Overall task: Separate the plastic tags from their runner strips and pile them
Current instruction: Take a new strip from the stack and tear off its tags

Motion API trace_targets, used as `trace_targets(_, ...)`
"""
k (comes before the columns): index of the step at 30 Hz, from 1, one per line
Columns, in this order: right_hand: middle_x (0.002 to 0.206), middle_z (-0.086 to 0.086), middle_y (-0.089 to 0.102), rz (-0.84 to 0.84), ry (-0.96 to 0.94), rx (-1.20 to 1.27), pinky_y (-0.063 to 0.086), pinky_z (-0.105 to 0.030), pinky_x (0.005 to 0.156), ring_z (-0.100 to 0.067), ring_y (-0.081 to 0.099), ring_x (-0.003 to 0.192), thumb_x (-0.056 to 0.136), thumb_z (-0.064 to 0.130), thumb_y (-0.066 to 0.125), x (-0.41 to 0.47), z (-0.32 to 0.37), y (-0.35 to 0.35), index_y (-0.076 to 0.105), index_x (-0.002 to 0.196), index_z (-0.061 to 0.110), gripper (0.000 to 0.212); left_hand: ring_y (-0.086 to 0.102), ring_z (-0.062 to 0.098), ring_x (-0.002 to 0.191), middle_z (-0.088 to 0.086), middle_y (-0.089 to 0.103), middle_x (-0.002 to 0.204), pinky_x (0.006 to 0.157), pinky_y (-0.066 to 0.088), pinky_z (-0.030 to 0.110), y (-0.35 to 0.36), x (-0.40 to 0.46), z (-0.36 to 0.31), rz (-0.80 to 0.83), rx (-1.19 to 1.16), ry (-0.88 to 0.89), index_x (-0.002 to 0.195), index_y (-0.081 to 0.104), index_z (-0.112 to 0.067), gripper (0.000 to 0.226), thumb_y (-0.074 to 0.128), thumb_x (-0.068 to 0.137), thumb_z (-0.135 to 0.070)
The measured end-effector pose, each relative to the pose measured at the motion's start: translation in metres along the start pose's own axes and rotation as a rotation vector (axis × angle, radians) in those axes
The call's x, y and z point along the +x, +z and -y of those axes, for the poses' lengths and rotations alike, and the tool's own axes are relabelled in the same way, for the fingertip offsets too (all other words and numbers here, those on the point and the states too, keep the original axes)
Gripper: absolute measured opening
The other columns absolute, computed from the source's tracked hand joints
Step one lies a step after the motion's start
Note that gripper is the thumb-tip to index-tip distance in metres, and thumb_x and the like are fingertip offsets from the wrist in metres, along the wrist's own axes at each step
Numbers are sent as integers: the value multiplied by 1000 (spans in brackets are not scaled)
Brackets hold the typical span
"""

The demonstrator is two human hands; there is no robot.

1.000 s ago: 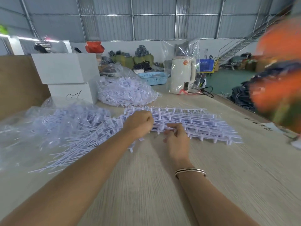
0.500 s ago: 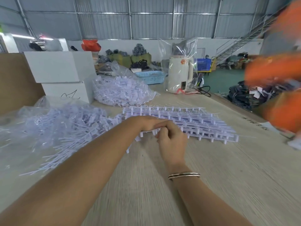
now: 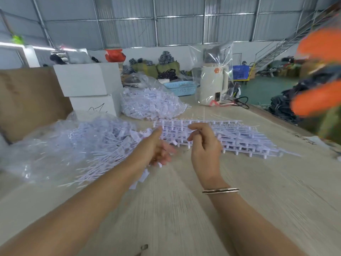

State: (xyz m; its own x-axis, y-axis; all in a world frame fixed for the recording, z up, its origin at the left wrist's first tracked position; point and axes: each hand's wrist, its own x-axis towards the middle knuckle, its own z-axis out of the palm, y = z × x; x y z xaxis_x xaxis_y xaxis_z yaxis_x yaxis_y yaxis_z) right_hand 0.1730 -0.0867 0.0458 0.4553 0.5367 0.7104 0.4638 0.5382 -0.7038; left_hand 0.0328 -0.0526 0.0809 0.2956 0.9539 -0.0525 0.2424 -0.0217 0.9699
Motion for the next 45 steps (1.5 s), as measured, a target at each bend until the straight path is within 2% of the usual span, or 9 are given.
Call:
trace_targets(4,64,13,56,65,15,-25,41,-32,59,-3,48,57,85,14,38,-16,11,6,64,99,23,30,66,16,77,4,71,84,64,45,31,21,-6,1,76,-513,-198,99,63,-8,53,39,94,-55)
trace_targets(9,93,13,64,316,151,113,51,-32,75,-6,60,80,92,6,45,-28,27,13,44,128,48,55,64,15,56,3,66,67,47,49,21,27,6,-20,-104,-702,-104,80,54,-11,29,41,100,-27)
trace_targets(12,129,-5,56,554,136,146,48,-40,94,-14,57,111,93,2,44,-34,38,14,15,134,61,78,61,24,71,7,62,70,59,48,29,16,20,-37,-165,-545,-24,76,56,-10,30,38,99,-19)
trace_targets(14,123,-12,59,687,114,145,50,-50,85,-36,59,102,94,8,46,-39,45,15,7,132,68,81,64,22,66,10,61,69,57,51,27,10,26,-51,-188,-504,23,77,53,-10,28,34,97,-12)
trace_targets(16,110,7,65,719,91,174,55,-33,74,-26,67,86,95,12,46,-41,51,15,5,130,70,79,64,17,51,6,62,54,49,51,23,7,31,-63,-174,-462,47,80,52,-8,27,31,97,-11)
trace_targets(23,75,1,67,405,-99,444,53,-33,61,-17,65,59,84,-2,40,-21,74,-14,67,100,30,45,58,18,48,10,59,61,51,48,23,-2,32,-76,-139,-239,35,85,56,-7,29,32,98,-16)
trace_targets(30,62,0,61,134,-20,481,47,-25,56,-20,56,50,88,-1,40,4,55,-30,69,82,19,35,34,5,28,0,42,36,28,28,13,-60,29,-61,-103,80,-4,75,49,-8,33,31,102,-12)
trace_targets(39,75,11,62,-10,110,209,39,-16,59,-6,53,67,85,6,42,8,11,-18,68,84,22,30,24,12,37,-4,33,43,36,25,17,-106,11,-27,160,480,-48,76,52,-8,28,35,97,-16)
trace_targets(45,111,1,60,521,576,19,44,-14,66,-10,58,85,95,30,50,3,-22,-9,56,109,30,16,38,5,34,-2,46,53,36,31,14,-60,-1,11,167,642,88,71,54,-17,25,42,93,-14)
